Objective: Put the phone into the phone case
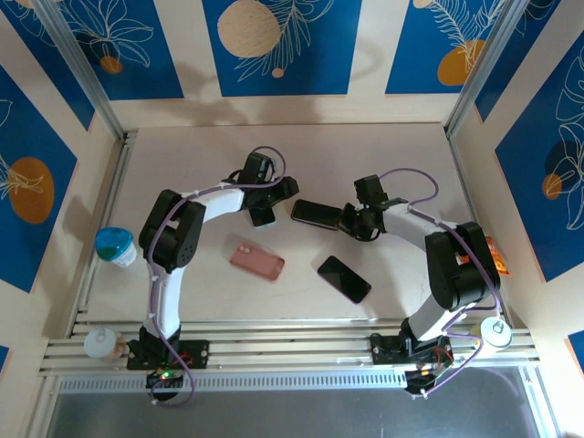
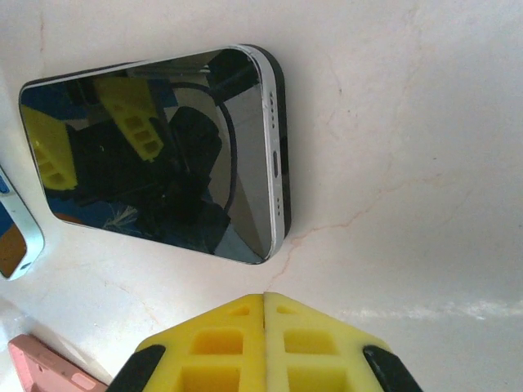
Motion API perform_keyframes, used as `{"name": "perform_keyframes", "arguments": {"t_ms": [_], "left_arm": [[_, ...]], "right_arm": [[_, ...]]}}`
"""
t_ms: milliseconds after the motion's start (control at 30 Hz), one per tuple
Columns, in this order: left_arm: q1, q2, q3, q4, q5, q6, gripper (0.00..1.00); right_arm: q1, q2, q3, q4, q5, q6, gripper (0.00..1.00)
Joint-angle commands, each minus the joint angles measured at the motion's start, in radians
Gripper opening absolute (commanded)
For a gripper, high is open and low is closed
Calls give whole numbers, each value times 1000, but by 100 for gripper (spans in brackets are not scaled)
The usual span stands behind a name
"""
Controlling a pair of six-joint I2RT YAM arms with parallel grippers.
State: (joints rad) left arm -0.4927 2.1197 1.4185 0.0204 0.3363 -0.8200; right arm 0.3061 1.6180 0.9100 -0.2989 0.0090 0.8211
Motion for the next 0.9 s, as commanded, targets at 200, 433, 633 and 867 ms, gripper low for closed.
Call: {"name": "perform_keyframes", "arguments": {"t_ms": [200,433,633,867], "left_arm": [[-1,29,11,30,67,-18,57],[-16,29,-7,50,105,-43,56],[-43,49,1,55,120,-57,56],[-53,68,6,56,119,-62,56]], "right_arm": [[-10,52,26,30,-6,6,0],[-17,98,59,42,-15,-1,0],[-19,130,80,48,-30,-5,0],[-18,130,86,43,-32,-9,0]]}}
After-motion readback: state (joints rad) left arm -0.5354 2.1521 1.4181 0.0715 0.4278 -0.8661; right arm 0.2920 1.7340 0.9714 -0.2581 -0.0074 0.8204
